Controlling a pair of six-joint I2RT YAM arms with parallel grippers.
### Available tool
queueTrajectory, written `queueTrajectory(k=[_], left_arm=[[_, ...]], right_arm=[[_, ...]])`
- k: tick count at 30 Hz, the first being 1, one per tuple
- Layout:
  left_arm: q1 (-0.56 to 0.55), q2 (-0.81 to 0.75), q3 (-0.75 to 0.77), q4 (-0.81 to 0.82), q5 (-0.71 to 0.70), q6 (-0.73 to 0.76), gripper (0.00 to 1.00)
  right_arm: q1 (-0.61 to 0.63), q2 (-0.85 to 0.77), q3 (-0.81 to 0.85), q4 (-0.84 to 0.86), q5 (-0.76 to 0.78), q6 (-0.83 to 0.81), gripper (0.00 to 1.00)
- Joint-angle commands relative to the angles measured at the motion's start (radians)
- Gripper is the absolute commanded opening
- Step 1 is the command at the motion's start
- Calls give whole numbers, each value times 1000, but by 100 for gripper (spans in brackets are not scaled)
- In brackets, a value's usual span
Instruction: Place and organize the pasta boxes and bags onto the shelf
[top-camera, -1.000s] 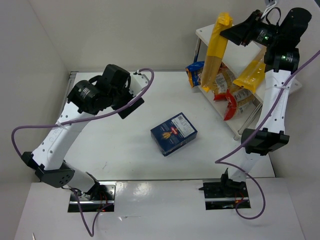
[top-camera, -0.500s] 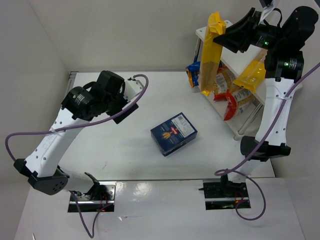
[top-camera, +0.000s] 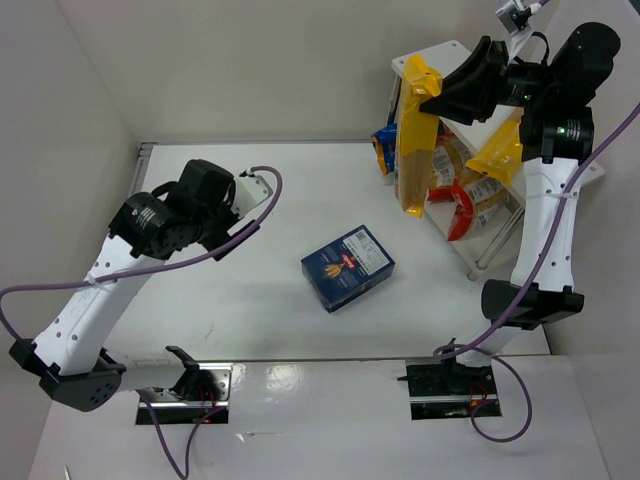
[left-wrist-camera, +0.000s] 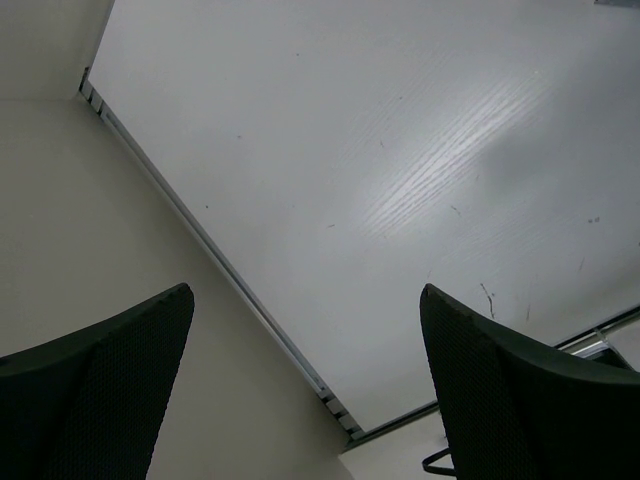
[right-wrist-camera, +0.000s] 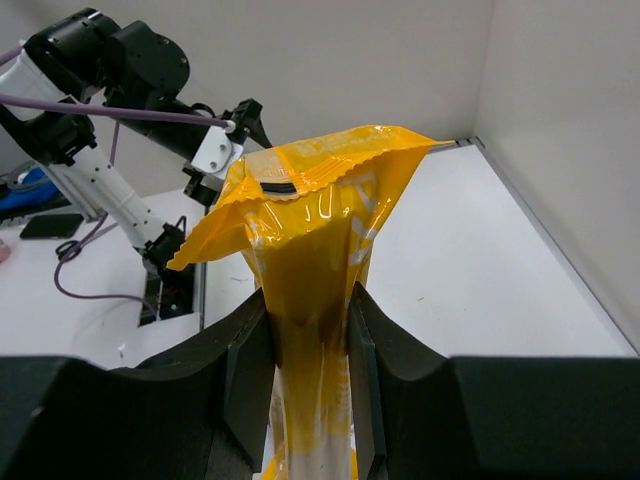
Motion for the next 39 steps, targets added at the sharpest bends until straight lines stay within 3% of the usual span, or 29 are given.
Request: queueTrajectory(k=[1,3,5,7,11,15,21,28,34,36,39], left_arm=[[15,-54,-17,32,-34,15,99],[34,-67,-50,32,-34,15,99],[44,-98,-60,43,-34,15,99],[55,-112,-95,52,-34,15,99],[86,-131,-118,61,-34,15,99],[120,-141,-138,70,-34,15,99],[164,-184,-165,80,-25,15,99],[201,-224,-185,80,-14,15,99],[229,-262,-216,80,-14,15,99],[229,-262,-216,80,-5,15,99],[238,-284,-225,90,-5,15,99]], right_arm=[[1,-12,110,151,-91,66,0],[-18,13,144,43,10,-72,0],[-18,22,211,-178,120,-214,0],[-3,33,265,-296,304,-344,0],[62,45,319,-396,531,-486,0],[212,57,343,-473,801,-656,0],[254,106,434,-496,886,-716,0],[413,155,527,-593,1144,-874,0],[539,307,882,-763,1344,-992,0],[597,307,865,-775,1449,-1047,0],[610,310,900,-786,1469,-1078,0]])
